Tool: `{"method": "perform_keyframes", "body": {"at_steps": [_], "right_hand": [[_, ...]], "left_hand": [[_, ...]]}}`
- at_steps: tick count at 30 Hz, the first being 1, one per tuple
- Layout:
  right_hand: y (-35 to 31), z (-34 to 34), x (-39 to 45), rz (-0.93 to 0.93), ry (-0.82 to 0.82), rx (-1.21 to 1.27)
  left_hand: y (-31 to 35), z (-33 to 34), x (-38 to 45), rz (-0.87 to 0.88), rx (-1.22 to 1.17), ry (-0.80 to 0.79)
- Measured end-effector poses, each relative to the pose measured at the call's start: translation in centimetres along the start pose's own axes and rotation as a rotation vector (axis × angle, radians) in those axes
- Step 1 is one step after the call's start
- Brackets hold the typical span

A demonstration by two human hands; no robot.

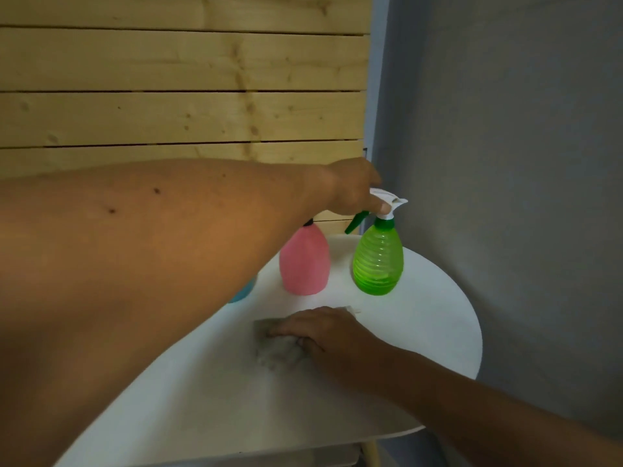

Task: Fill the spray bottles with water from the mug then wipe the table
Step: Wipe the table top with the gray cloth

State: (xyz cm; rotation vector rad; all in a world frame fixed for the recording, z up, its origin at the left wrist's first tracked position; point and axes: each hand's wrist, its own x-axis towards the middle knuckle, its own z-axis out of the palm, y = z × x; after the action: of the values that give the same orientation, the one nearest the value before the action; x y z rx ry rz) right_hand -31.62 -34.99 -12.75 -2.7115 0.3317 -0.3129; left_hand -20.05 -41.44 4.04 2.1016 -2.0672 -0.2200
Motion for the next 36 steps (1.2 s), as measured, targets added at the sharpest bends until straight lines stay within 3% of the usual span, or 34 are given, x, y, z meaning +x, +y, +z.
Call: {"method": "perform_keyframes", "body": {"at_steps": [3,10,16,20,22,28,36], "right_hand": [[0.1,0.0,-0.1,0.005,0.005,0.043],[1.0,-2.7,-2.9,0.063,0.191,0.289],[5.7,-4.7,-3.8,0.338,0.258,-0.046],[10.5,-6.1,-1.6,0.548,0.414,0.084],[12.2,-6.2,0.4,0.53,0.378,0.1],[13.1,-5.2,2.9,0.521,0.069,0.003],[6.2,-5.1,-3.5,0.371,-0.148,-0.05]], "left_hand": [[0.2,1.2,0.6,0.008,-0.025,0.06],[0.5,-0.5,0.5,-0.012,-0.396,0.201],[1.7,-5.6,0.7,0.007,-0.556,0.298],[2.1,-6.6,1.1,0.019,-0.547,0.36],[2.1,-6.4,1.5,0.021,-0.55,0.382],[1.5,-4.3,2.4,-0.01,-0.543,0.36],[0.5,-0.2,1.6,-0.005,-0.523,0.26]]}}
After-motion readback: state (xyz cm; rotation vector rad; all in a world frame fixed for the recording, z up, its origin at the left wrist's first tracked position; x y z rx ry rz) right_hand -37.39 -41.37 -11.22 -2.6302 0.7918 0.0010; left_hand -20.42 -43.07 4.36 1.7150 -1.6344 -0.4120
